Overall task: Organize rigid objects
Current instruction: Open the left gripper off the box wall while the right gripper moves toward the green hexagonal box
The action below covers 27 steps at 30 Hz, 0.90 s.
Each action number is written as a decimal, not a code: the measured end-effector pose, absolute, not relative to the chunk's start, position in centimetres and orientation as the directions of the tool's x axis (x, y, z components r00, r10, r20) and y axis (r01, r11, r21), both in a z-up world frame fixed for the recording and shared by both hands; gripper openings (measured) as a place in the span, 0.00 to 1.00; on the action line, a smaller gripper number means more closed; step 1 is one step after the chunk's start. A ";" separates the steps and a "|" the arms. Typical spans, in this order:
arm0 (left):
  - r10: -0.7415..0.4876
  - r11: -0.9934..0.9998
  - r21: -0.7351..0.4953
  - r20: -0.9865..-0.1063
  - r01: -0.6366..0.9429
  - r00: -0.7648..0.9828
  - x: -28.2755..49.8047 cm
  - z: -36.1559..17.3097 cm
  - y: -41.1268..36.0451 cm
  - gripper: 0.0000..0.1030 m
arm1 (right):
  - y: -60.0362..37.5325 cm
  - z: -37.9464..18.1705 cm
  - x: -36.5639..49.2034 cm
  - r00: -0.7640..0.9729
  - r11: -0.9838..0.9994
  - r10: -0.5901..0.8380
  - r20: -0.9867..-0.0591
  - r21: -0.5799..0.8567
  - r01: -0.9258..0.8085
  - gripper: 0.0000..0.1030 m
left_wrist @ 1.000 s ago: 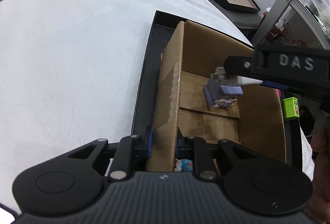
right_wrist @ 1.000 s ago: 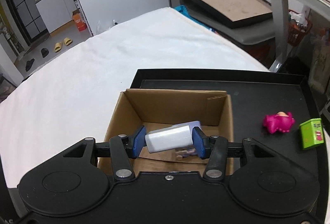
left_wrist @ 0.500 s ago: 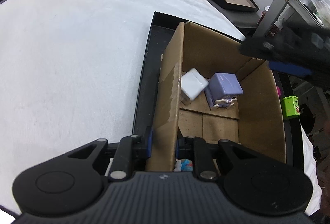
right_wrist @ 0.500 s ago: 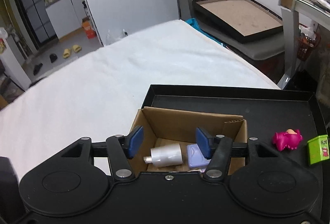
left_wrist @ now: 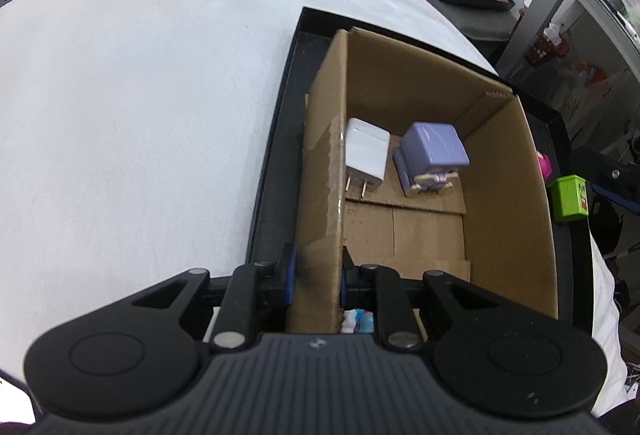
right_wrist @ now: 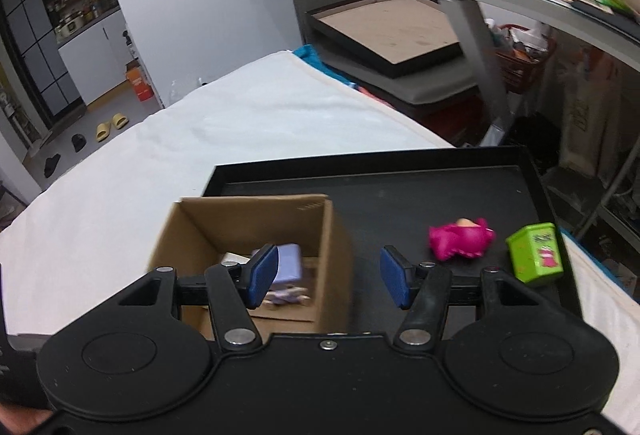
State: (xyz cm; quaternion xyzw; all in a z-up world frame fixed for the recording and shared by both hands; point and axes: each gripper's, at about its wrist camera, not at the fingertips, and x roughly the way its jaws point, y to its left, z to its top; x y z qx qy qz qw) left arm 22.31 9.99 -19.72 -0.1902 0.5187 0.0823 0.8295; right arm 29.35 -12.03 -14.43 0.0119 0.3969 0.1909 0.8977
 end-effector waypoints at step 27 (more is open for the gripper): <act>0.151 0.958 0.045 -0.918 -0.283 0.366 25.5 -16.9 5.3 0.24 | -23.9 -20.9 31.1 0.645 0.931 0.353 -0.678 0.325 -0.168 0.69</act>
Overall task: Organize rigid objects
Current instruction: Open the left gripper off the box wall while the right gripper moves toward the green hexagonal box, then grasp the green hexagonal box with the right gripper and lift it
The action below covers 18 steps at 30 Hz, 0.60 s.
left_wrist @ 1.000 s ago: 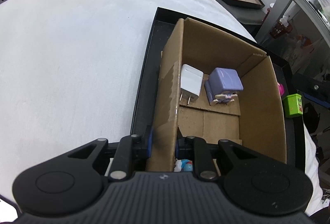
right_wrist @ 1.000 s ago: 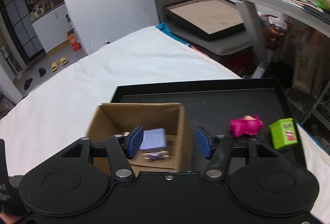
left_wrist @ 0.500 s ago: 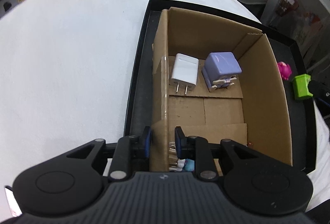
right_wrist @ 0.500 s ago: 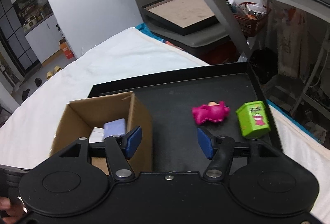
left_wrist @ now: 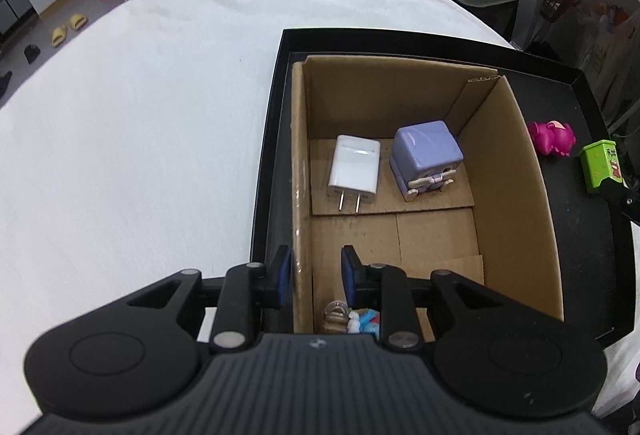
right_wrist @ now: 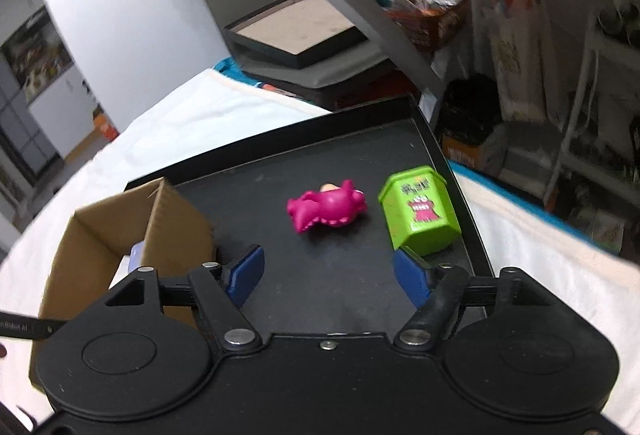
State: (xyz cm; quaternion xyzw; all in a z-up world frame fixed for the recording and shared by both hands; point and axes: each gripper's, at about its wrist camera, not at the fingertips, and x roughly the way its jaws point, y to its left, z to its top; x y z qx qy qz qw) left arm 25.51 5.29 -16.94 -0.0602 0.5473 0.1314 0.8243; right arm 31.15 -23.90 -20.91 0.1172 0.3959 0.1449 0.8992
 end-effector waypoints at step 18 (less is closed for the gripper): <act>0.281 0.928 0.171 -0.904 -0.330 0.322 27.7 -16.6 2.9 0.68 | -25.9 -23.4 32.5 0.729 0.963 0.223 -0.647 0.264 -0.059 0.74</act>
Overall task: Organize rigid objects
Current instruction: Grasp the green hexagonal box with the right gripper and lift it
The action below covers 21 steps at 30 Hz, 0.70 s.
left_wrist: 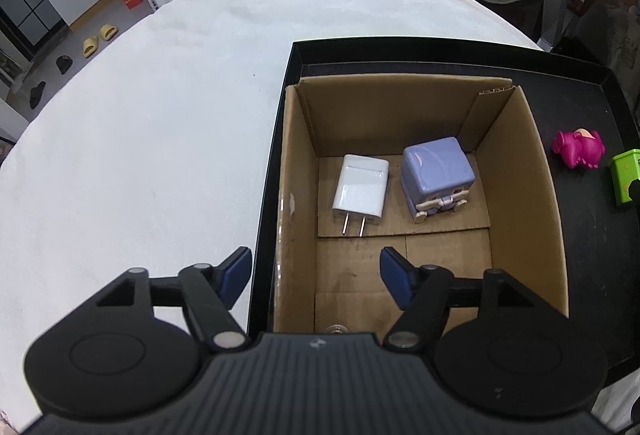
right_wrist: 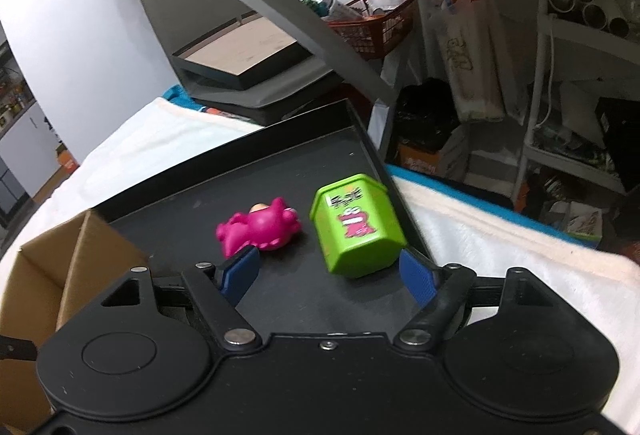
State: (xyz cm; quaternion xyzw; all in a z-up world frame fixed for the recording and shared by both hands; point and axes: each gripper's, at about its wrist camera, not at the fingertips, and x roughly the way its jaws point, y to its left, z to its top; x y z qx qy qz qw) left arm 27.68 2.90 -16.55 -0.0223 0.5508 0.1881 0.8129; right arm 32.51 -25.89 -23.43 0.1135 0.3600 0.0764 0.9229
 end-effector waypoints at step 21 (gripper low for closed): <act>0.304 0.924 0.200 -0.902 -0.326 0.307 29.2 -17.0 1.8 0.73 | -25.6 -24.2 34.6 0.759 0.976 0.202 -0.618 0.191 -0.104 0.52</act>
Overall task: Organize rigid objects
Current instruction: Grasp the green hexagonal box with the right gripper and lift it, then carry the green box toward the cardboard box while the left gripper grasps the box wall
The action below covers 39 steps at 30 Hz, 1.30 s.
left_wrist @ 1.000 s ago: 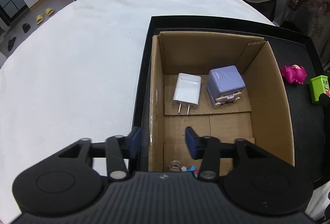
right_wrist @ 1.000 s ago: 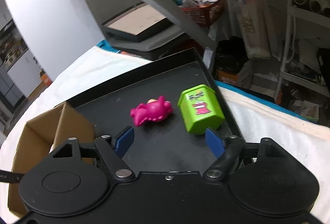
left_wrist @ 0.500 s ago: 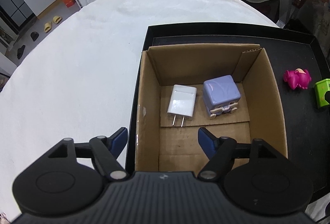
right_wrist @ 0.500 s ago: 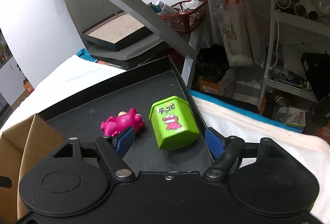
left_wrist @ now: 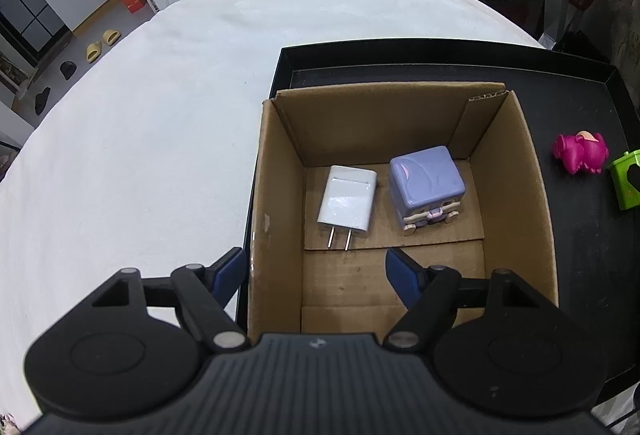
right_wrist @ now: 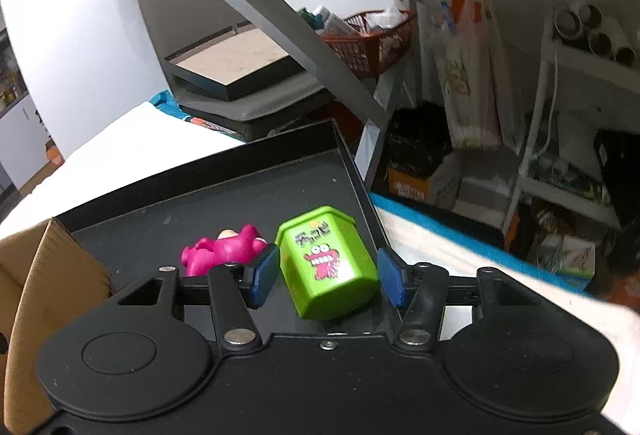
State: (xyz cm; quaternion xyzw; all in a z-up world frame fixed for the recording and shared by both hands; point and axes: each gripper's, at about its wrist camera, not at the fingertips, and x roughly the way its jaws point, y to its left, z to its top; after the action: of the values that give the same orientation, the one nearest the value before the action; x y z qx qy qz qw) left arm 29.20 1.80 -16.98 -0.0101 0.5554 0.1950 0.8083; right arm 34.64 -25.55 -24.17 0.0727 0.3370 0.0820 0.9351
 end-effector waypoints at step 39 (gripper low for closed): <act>0.247 0.931 0.120 -0.902 -0.345 0.354 24.2 -15.5 4.8 0.73 | -24.1 -21.7 30.6 0.694 0.971 0.229 -0.682 0.114 -0.208 0.50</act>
State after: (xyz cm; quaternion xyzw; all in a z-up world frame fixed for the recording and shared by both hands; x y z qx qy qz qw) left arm 24.21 4.77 -15.50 -0.0453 0.5390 0.1801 0.8216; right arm 30.63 -24.11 -21.72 0.0138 0.3725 0.1188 0.9203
